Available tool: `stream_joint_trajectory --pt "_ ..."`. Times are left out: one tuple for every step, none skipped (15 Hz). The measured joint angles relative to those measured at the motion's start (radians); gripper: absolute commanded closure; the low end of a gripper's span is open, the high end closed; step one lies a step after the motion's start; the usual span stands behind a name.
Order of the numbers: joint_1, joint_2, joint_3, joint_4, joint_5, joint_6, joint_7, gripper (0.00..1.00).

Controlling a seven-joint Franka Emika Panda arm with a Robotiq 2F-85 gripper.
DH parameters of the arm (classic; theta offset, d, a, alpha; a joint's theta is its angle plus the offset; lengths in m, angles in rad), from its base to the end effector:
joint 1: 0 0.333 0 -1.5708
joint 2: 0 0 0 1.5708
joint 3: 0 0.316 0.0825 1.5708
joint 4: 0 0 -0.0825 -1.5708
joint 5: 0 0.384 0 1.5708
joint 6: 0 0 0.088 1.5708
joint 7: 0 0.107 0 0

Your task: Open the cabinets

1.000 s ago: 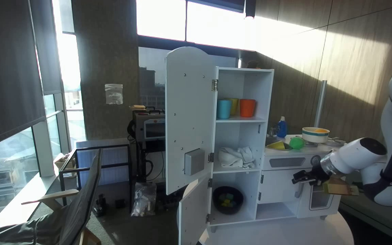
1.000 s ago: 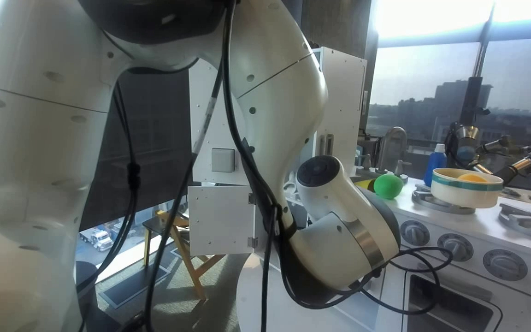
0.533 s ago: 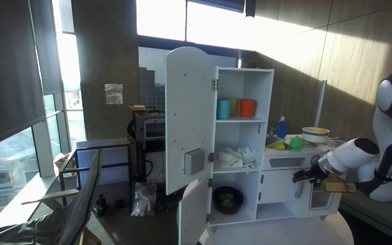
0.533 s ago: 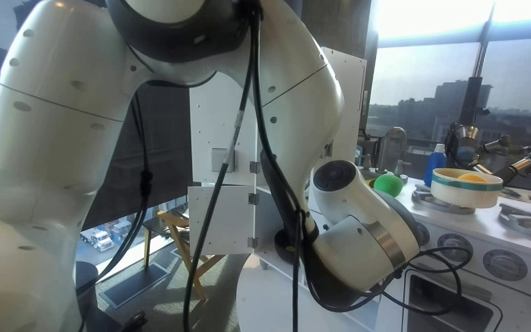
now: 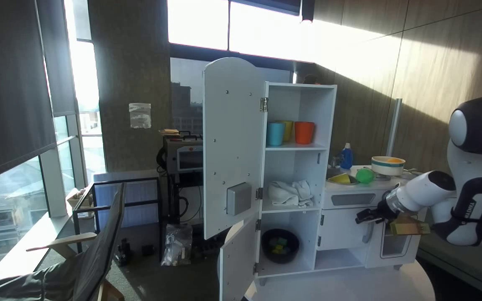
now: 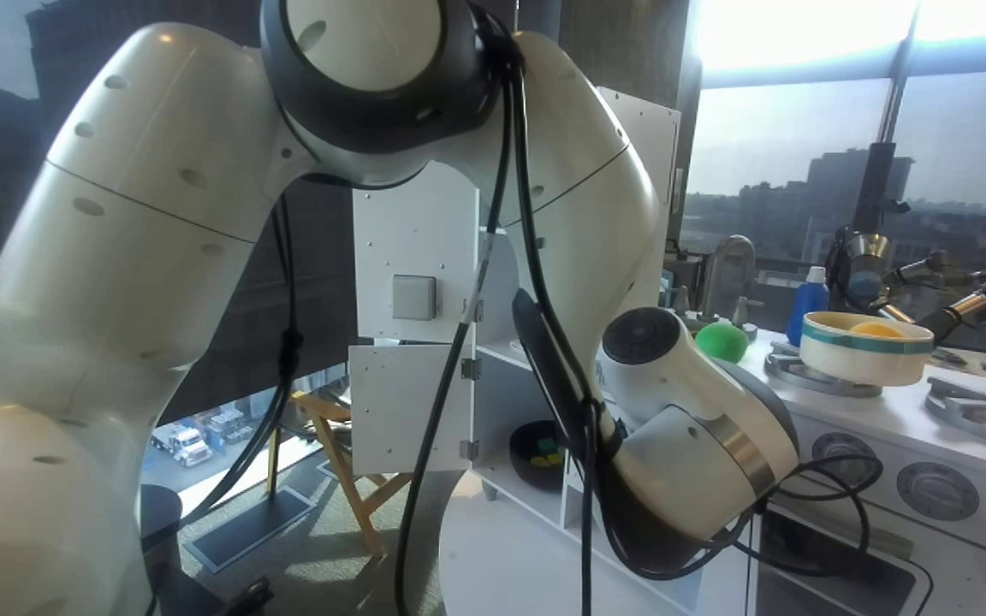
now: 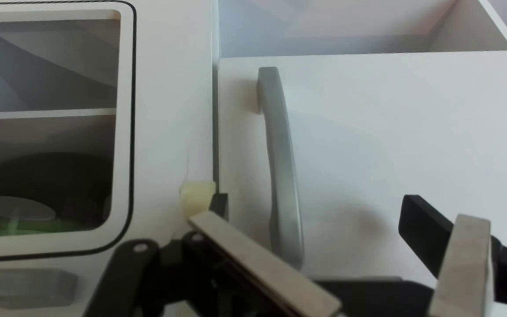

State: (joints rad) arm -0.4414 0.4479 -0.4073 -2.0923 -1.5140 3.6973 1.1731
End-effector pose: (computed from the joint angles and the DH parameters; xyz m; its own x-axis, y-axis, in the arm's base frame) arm 0.4532 -0.2997 0.2749 0.7245 -0.1893 0.6628 -0.2107 -0.9764 -0.0485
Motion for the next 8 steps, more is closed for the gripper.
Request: stream_joint_trajectory --pt "0.0 0.001 0.004 0.003 -0.001 0.014 -0.003 0.0" --pt "0.0 0.004 0.007 0.006 -0.004 0.031 -0.003 0.0" --pt "0.0 0.008 0.01 0.01 -0.008 0.047 -0.002 0.0" --pt "0.0 0.014 0.011 0.014 -0.011 0.061 -0.002 0.0" --pt "-0.002 0.019 0.011 0.019 -0.013 0.07 -0.002 0.0" --pt "-0.006 0.023 0.01 0.022 -0.017 0.082 -0.002 0.0" --pt "-0.012 0.026 0.01 0.023 -0.024 0.095 0.001 0.0" --pt "-0.017 0.027 0.009 0.023 -0.037 0.108 0.006 0.0"
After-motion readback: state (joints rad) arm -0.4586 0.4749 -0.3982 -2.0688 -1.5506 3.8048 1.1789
